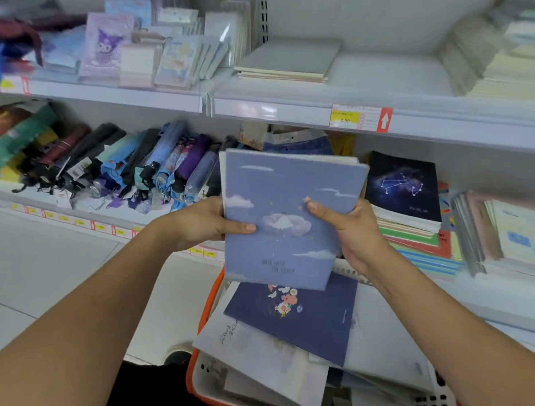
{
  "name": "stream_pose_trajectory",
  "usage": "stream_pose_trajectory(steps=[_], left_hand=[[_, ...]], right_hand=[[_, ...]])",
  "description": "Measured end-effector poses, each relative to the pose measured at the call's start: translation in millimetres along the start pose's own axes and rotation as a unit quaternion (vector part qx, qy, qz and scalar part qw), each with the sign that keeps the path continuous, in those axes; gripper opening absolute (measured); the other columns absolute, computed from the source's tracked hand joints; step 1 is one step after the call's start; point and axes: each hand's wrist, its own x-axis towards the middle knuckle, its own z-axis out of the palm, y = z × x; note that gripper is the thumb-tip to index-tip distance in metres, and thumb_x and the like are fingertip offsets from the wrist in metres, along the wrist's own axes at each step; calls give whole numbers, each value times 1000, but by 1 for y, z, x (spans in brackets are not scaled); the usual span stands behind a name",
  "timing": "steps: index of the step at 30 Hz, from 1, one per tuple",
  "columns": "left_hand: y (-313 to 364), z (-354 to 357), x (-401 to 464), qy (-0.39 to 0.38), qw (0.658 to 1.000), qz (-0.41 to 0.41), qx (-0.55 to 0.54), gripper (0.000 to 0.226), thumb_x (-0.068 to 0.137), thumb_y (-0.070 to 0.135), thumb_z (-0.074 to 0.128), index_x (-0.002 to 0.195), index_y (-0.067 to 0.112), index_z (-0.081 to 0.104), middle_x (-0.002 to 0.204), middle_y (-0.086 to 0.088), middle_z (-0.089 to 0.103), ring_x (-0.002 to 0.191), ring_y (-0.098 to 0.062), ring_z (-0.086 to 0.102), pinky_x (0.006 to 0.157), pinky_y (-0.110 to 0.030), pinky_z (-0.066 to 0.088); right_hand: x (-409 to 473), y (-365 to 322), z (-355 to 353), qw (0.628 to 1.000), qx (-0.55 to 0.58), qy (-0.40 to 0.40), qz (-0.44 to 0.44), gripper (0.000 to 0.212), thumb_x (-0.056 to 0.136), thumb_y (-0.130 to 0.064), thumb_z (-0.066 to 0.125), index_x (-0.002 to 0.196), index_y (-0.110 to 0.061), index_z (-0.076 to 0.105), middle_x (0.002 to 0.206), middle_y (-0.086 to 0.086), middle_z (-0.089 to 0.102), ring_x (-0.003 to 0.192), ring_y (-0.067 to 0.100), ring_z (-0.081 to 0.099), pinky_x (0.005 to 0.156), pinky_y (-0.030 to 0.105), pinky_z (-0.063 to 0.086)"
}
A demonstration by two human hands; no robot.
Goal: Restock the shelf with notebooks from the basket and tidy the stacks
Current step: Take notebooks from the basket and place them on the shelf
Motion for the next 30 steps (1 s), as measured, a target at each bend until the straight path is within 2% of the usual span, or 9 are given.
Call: stream_pose_trajectory(steps=[7,10,12,14,16,20,23,27,30], left_hand=[[49,0,-4,203,954,206,-79,39,83,12,72,119,21,61,108,11,73,96,-8,70,77,-20,57],[78,1,-6,241,927,250,-141,43,83,14,71,122,23,55,113,9,69,96,-7,70,79,-23,58],[92,-2,-7,264,916,245,-175,44,85,11,70,124,14,49,113,4,67,90,-8,71,74,-23,59],[101,-7,-7,270,918,220,-191,47,85,8,71,125,9,47,116,-2,66,93,-15,70,75,-28,59],[106,-12,-8,255,923,199,-206,46,86,4,69,127,8,50,120,-7,67,99,-24,69,85,-38,57],[117,-20,-13,176,922,198,-284,35,93,0,56,126,11,57,118,-9,69,101,-27,69,82,-37,59],[126,-26,-16,116,874,252,-398,39,97,14,52,135,7,49,127,-13,64,109,-28,65,87,-37,57],[122,-36,-14,184,861,260,-396,48,98,31,52,142,16,41,129,-6,63,110,-27,66,86,-36,58],[115,-39,-12,208,877,240,-361,45,100,32,49,142,16,43,127,-5,64,108,-23,67,83,-32,59]], right_hand=[[32,-102,29,988,-17,-47,-144,43,78,-7,75,120,-5,66,114,7,74,101,23,72,84,36,59],[36,-105,24,986,-88,-104,-93,57,78,-15,74,132,-9,57,123,6,71,112,28,68,91,40,57],[32,-99,21,985,-115,-118,-48,49,86,-19,70,133,-19,54,119,2,72,96,26,74,75,41,62],[27,-99,24,989,-83,-124,5,37,96,-20,61,131,-24,53,110,3,73,68,19,72,49,34,59],[28,-103,27,993,-41,-112,18,34,100,-16,56,133,-20,52,109,4,74,66,21,72,39,29,54],[34,-117,41,997,17,-75,27,30,101,-12,52,131,-13,55,103,5,77,66,23,74,40,25,54],[53,-138,49,988,125,-20,94,27,101,-8,52,128,-7,56,110,14,72,62,28,74,36,19,50],[109,-179,55,980,166,9,114,9,104,-5,44,108,-2,52,123,27,55,56,39,71,42,23,55],[155,-199,61,984,138,11,107,13,107,-4,37,114,0,46,130,28,50,60,43,71,49,26,59]])
